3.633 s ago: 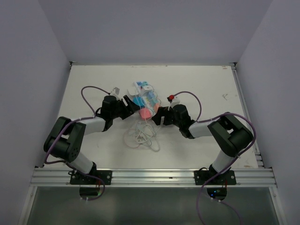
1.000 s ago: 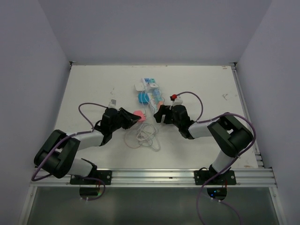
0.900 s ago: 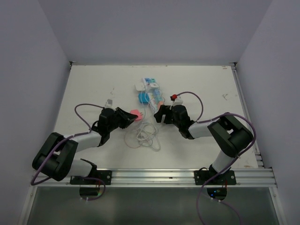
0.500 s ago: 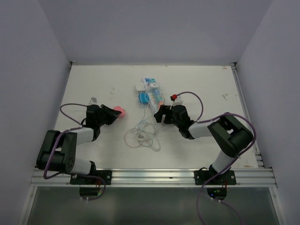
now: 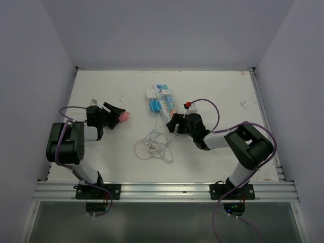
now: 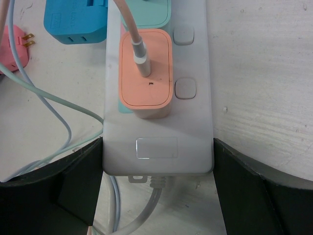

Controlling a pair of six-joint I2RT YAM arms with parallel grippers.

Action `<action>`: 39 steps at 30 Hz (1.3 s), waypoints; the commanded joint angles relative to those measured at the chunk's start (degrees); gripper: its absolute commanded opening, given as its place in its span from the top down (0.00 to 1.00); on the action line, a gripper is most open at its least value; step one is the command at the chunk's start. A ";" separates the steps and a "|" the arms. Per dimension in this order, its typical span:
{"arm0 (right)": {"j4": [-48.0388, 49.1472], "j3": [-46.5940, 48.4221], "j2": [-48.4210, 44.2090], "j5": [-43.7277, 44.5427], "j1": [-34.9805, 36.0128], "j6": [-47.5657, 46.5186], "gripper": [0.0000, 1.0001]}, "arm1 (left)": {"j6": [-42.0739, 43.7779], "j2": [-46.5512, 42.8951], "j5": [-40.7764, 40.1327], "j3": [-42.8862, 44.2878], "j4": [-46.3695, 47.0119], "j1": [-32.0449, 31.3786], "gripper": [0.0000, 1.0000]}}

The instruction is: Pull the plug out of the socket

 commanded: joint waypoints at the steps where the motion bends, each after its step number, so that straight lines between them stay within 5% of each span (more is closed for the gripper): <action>1: -8.56 -1.48 0.73 2.08 -0.99 -0.33 1.00 | 2.66 -1.49 -0.34 0.23 0.83 0.95 0.22; 6: -9.09 -1.30 0.73 0.42 -0.99 -0.77 1.00 | 4.51 -6.67 -2.28 -2.24 -4.36 1.48 0.04; 19: -5.92 -1.91 0.11 -8.19 -0.90 -1.91 1.00 | 9.52 -26.45 -7.72 -2.77 -24.22 -1.94 0.03; 26: -4.08 -2.00 0.46 -11.36 -0.81 -2.53 1.00 | 6.19 -21.63 -9.93 3.28 -24.32 -12.39 0.10; 39: -3.55 -1.65 1.08 -12.33 -0.81 -2.44 1.00 | 2.93 -5.30 -10.81 17.00 -21.16 -20.66 0.21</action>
